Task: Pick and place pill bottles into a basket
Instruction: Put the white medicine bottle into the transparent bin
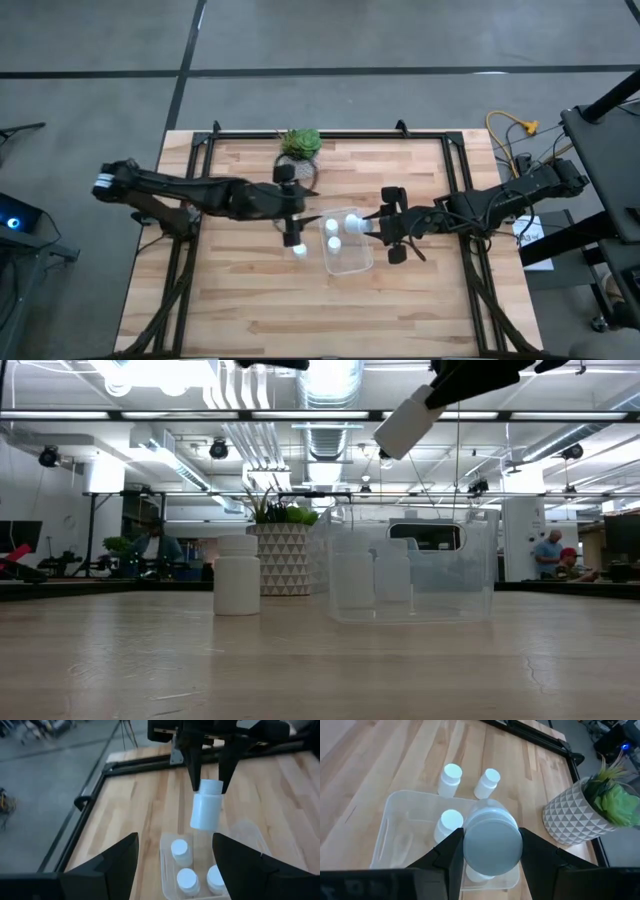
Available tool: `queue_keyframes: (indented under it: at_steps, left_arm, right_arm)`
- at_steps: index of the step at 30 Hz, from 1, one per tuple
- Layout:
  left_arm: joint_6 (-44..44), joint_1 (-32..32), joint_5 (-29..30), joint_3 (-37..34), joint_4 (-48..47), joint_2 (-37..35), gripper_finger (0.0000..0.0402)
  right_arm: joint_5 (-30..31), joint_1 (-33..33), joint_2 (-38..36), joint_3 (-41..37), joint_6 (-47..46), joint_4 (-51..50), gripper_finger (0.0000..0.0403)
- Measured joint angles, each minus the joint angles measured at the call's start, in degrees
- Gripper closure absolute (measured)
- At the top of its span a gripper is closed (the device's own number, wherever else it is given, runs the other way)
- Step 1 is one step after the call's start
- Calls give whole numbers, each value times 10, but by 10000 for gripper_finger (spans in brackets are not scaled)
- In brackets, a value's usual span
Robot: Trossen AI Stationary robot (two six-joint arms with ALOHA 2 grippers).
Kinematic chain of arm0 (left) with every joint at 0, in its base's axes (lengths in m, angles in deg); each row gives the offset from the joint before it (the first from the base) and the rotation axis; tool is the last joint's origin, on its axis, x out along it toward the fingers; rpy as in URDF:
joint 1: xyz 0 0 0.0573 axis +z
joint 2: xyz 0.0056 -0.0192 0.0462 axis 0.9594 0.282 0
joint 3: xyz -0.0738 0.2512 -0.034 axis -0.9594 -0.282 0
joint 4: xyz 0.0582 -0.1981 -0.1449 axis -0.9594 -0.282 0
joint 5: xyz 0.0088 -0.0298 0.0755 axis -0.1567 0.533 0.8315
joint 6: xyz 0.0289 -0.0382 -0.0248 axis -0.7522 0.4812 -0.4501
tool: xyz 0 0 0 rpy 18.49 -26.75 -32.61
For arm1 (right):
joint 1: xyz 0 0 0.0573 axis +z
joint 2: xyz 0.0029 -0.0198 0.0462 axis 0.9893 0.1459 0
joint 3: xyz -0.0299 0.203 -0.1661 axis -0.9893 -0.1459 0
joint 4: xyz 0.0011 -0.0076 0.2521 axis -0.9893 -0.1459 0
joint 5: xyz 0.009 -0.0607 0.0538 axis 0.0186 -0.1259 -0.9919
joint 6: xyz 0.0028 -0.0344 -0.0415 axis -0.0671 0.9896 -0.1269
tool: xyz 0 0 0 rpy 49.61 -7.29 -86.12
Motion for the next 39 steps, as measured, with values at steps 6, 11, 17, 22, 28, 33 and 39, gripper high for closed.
queue_keyframes:
  at_steps: [6, 11, 17, 22, 28, 33, 39]
  left_arm:
    - [-10, -6, -2, -177, 153, -106, 166]
    - [-11, -9, -3, -307, 269, -180, 166]
    - [-9, -8, -2, -397, 331, -245, 166]
    - [2, -8, -2, -425, 342, -273, 166]
    - [5, -8, -2, -441, 336, -278, 166]
    - [-9, -8, -5, -462, 376, -267, 166]
    - [-42, -8, -20, -563, 548, -272, 166]
  right_arm:
    - [-27, -5, 0, 0, -20, -5, 256]
    - [-72, -21, 0, 0, -61, -26, 256]
    - [-95, -41, 1, 5, -96, -67, 256]
    - [-103, -52, 24, 55, -114, -123, 256]
    - [-106, -55, 82, 116, -94, -159, 256]
    - [-107, -58, 127, 141, -68, -159, 256]
    - [-128, -71, 153, 153, -60, -160, 256]
